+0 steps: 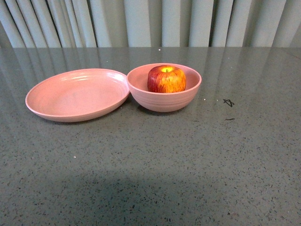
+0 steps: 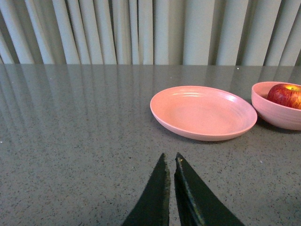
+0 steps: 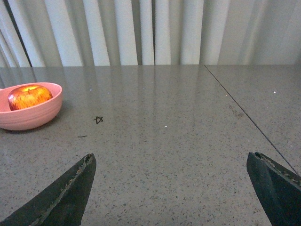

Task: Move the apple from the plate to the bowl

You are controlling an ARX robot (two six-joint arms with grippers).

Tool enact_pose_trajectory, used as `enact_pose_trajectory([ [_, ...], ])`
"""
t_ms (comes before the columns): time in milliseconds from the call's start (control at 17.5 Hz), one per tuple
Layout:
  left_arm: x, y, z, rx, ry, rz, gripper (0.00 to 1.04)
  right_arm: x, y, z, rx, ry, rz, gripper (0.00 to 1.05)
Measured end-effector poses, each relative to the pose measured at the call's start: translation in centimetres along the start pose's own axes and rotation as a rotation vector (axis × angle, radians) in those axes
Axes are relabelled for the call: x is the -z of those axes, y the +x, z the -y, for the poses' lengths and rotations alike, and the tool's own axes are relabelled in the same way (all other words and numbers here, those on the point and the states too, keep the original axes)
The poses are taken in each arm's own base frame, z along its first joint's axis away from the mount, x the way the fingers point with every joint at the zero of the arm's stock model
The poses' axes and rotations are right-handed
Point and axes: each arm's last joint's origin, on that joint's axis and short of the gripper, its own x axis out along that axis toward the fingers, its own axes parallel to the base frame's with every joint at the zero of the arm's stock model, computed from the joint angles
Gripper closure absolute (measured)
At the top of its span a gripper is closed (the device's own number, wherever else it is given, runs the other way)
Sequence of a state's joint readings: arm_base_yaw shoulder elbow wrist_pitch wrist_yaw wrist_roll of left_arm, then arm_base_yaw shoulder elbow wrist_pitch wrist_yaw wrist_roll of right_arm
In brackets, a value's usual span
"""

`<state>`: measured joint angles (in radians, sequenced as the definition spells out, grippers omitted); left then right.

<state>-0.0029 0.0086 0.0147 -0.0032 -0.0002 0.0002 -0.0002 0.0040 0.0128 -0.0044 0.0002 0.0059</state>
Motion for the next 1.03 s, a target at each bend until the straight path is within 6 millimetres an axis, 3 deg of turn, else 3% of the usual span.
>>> enact_pose_trajectory([
  [114, 0.0, 0.0, 0.0, 0.0, 0.0, 0.0, 0.87, 0.0, 0.0, 0.0, 0.0, 0.0, 0.0, 0.07],
  [515, 0.0, 0.0, 0.0, 0.0, 0.0, 0.0, 0.07, 0.0, 0.0, 0.0, 0.0, 0.0, 0.0, 0.07],
  [1030, 0.0, 0.0, 0.0, 0.0, 0.0, 0.0, 0.07, 0.0, 0.0, 0.0, 0.0, 0.0, 0.0, 0.07],
])
